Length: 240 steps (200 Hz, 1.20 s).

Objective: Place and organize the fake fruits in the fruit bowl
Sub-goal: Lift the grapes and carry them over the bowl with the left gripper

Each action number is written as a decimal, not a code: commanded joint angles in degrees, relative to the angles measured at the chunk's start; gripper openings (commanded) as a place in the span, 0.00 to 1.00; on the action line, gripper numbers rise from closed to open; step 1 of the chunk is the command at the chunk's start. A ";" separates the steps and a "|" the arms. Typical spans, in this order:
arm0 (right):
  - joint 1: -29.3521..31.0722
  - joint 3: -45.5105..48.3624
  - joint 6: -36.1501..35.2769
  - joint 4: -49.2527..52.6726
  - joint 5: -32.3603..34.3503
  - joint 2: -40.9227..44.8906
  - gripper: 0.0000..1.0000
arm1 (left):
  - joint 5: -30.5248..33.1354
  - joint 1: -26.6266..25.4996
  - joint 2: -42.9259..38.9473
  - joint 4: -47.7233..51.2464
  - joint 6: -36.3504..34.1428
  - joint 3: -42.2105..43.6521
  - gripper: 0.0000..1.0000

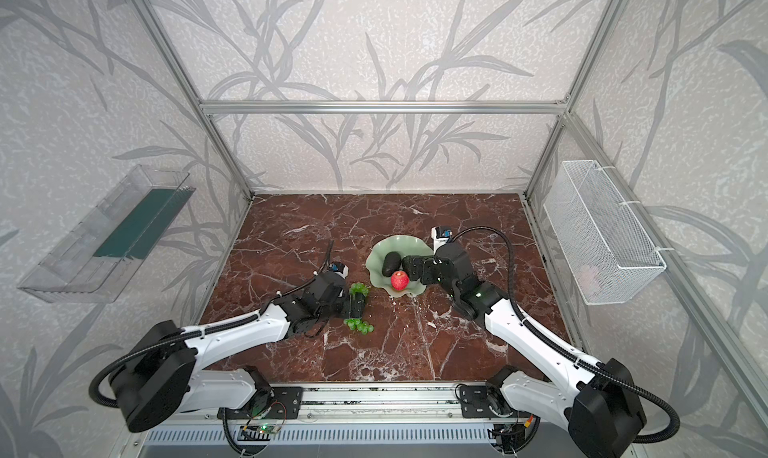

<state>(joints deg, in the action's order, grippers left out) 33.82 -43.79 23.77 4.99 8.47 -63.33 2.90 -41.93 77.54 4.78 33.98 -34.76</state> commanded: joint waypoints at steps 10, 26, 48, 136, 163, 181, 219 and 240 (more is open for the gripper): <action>-0.25 0.63 0.25 0.01 0.03 1.87 1.00 | 0.94 0.00 5.14 -0.64 -0.35 -4.85 0.99; -0.40 0.86 0.27 0.11 0.15 2.16 1.00 | 2.48 -0.01 7.63 0.14 0.46 -6.20 0.98; -0.59 1.02 0.23 0.21 0.14 2.33 1.00 | 2.97 0.09 10.30 0.59 0.94 -7.32 0.90; -1.36 1.16 0.42 -0.12 -0.46 2.25 1.00 | 5.46 0.08 7.22 1.95 1.79 -5.21 0.43; -1.42 1.12 0.65 -0.25 -0.62 2.16 1.00 | 6.94 0.08 2.23 3.69 1.80 -3.90 0.35; -1.48 1.11 0.75 -0.25 -0.73 2.16 1.00 | 7.95 0.03 -1.97 5.07 1.58 -2.98 0.35; -1.48 0.90 1.06 -0.12 -0.89 2.40 1.00 | 8.82 0.17 -14.13 6.91 -1.27 -1.30 0.36; -1.62 0.81 1.21 -0.07 -0.84 2.68 1.00 | 6.99 0.22 -18.88 9.60 -4.42 -3.90 0.37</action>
<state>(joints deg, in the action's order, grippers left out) 32.56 -43.07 24.27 5.02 7.86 -61.98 9.61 -41.85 63.53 11.31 33.41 -36.25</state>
